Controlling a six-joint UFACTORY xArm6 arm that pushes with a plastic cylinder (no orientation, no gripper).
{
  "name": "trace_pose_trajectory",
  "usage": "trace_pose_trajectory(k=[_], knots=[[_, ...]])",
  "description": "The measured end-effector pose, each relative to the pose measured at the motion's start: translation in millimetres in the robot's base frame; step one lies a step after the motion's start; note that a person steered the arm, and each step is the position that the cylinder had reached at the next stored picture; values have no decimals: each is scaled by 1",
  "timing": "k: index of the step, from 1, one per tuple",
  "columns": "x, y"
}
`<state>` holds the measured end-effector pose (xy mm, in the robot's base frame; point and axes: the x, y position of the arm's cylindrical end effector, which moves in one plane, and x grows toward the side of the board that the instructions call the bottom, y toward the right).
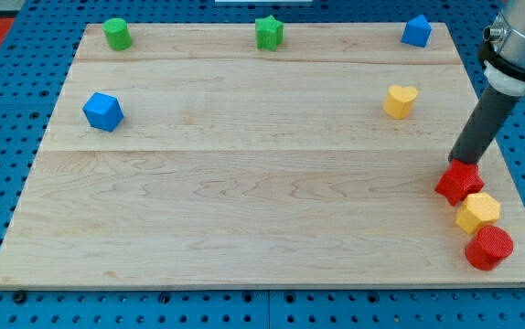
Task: Move the yellow heart towards the center right
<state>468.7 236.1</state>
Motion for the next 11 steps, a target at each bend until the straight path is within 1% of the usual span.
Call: trace_pose_trajectory(k=[1,2,3,4,5,6,7,8,9,10,11], knots=[[-26,-6],[-44,-38],[-44,-105],[-86,-130],[-129,-95],[-142,-57],[-127,-35],[-111,-47],[-129,-87],[-133,-123],[-133,-110]])
